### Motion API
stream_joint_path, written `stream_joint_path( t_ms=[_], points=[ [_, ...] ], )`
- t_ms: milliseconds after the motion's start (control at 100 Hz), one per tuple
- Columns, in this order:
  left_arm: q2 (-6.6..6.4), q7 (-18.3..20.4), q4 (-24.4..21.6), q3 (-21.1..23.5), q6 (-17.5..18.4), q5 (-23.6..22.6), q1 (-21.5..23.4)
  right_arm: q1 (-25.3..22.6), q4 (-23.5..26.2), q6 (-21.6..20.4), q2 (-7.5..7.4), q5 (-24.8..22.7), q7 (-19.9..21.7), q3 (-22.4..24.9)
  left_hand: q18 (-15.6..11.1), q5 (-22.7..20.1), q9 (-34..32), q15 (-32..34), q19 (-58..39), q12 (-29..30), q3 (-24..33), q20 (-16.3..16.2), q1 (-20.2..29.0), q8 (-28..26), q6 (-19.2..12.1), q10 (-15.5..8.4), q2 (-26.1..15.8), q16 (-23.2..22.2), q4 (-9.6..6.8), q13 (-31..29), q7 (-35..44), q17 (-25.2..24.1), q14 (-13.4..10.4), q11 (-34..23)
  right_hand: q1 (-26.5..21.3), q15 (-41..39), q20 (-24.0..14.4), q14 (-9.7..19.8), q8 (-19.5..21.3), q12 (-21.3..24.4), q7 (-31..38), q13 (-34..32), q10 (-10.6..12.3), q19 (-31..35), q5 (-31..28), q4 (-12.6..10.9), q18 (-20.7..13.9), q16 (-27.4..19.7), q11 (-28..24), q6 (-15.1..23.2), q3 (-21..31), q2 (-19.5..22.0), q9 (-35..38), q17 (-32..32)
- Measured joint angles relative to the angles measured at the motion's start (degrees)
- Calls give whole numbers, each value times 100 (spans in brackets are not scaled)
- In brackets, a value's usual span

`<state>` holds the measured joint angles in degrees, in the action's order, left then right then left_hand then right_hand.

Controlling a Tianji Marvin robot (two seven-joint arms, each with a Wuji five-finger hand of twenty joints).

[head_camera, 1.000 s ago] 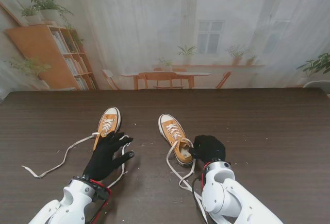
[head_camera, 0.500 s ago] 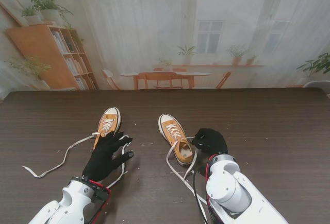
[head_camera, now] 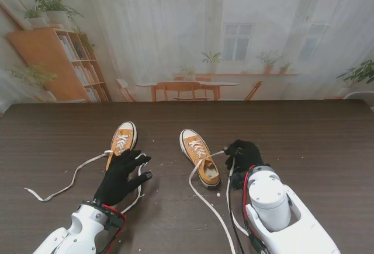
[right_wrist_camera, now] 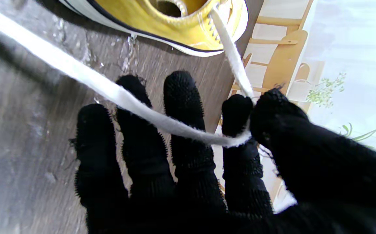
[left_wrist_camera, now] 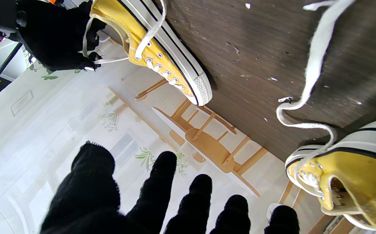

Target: Tie the shoelaces into a bow on the shoes

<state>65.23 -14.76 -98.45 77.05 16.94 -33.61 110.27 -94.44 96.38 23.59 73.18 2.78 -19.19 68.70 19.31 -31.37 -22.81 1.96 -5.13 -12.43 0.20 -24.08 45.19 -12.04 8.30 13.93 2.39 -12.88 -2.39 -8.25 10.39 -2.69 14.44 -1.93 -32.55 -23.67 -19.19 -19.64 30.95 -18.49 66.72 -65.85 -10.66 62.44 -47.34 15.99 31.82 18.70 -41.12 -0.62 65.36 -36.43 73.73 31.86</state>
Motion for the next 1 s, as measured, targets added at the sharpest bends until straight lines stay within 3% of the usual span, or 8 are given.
stream_joint_path(
  t_ms=[130,340,590,660,680,770,840,1000],
  points=[
    [0,15,-1,-19,-16,27,-11,10,4,45,12,317,70,122,0,0,-1,0,0,0,0,0,1,0,0,0,1,0,0,0,0,0,0,0,-109,-655,-187,23,-85,-49,1,-444,80,314,-10,0,-70,292,-636,-197,-51,14,349,216],
    [0,30,0,-40,-40,27,-35,-92,244,116,-36,571,408,220,0,0,-1,0,0,0,0,0,1,0,0,0,1,0,0,0,5,1,0,0,-110,-3263,-253,283,-210,-955,6,-618,486,736,-104,0,-246,991,-2201,-302,-48,-121,650,899],
    [0,20,4,-41,-41,15,-45,-198,454,224,-117,923,850,289,0,-1,-58,2,0,0,0,17,1,0,0,0,1,0,0,-65,11,2,8,0,-110,-5361,-263,684,-210,-1442,6,-687,751,2112,-97,0,180,1700,-2783,-279,-54,-58,652,2601],
    [1,6,7,-41,-29,12,-45,-211,477,270,-122,1349,864,336,0,-12,-62,2,0,0,0,68,1,0,0,0,2,0,0,-72,32,2,10,0,-110,-5916,-668,760,-211,-1520,6,-687,784,2775,-91,0,189,2001,-2852,-277,-117,-24,652,2790],
    [1,-2,9,-42,-22,12,-45,-216,487,290,-122,1474,874,355,0,-44,-69,2,0,0,0,77,1,0,0,0,2,0,0,-137,32,2,11,0,-110,-6202,-1171,776,-219,-1613,6,-686,785,3044,-85,0,189,2243,-2861,-277,-119,0,652,2893],
    [1,-59,28,-73,8,11,-60,-240,534,406,-128,1530,1044,423,-2,-150,-174,4,72,0,0,170,1,0,0,0,2,0,0,-222,66,2,41,-1,-111,-6939,-2497,892,-254,-1867,6,-687,786,3727,-82,0,95,2708,-2993,-213,-348,70,652,3127],
    [-2,-57,30,-129,10,15,-80,-244,552,443,-171,966,1309,423,-2,-150,-202,4,78,0,0,219,1,0,0,0,3,0,0,-223,66,4,72,-1,-111,-7180,-3038,903,-255,-2050,6,-686,797,3972,-82,-2,-36,2883,-3067,-145,-370,71,652,3220],
    [-44,369,-188,-226,-266,-26,-73,-240,568,429,-400,-729,1661,355,-3,-170,-528,78,44,-1,0,250,1,0,0,1,3,0,0,-643,66,398,303,-83,-107,-7286,-3376,903,-364,-2132,-62,-687,798,4032,-91,-2,-140,2976,-3080,-101,-390,71,652,3241]
  ],
)
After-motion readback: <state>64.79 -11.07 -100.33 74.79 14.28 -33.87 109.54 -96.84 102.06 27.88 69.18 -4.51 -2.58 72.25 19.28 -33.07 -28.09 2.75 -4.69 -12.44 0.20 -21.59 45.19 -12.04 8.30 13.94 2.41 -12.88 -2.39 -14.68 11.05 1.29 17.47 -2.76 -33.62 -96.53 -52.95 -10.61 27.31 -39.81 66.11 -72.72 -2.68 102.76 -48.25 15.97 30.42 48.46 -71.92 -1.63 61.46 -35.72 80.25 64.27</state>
